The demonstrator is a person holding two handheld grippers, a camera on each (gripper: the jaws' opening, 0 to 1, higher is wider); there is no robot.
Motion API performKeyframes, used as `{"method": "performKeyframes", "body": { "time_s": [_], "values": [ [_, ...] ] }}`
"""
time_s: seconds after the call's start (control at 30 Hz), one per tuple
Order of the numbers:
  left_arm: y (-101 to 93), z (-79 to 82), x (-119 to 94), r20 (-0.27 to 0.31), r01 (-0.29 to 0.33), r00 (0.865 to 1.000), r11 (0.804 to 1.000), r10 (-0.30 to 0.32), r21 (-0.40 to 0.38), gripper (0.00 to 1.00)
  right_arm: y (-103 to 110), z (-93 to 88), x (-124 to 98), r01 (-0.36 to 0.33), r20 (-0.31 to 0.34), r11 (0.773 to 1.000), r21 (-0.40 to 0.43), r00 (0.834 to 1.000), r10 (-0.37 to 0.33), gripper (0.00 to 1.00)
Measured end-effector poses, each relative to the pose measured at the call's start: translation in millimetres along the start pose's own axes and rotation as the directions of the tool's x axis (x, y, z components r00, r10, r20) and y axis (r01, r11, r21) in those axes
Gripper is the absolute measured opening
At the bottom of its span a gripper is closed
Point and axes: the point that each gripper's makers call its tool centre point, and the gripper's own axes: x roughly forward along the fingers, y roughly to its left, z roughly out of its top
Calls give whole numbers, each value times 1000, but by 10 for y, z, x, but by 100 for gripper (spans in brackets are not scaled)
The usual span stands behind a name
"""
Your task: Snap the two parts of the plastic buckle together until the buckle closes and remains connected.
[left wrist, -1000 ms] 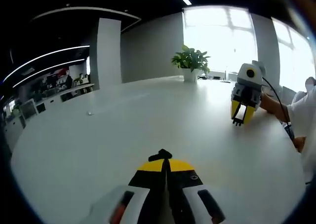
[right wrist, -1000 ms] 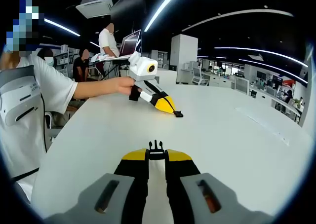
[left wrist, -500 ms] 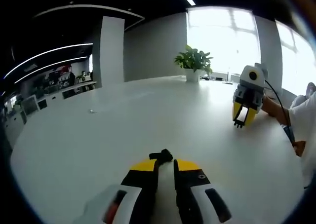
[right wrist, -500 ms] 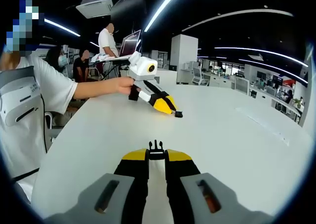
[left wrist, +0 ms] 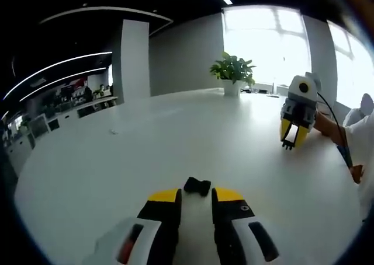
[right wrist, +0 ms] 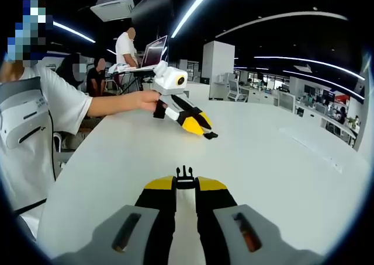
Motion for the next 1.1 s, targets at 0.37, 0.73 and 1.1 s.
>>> {"method": "performKeyframes", "body": {
  "time_s": [0.37,0.73,1.1],
  "values": [
    [3,-39,27,-16,-9,1000,1000,10,22,32,18,1,3,-1,0,1000,-1,1000,1,11],
    [15,-16,39,-17,-14,1000,999,15,51,45,29,16,-7,0,5,1000,-6,1000,0,11],
    [28,8,84,1,-1,1000,999,1,49,33,32,15,-6,4,-1,1000,-15,1000,-4,11]
  ]
}}
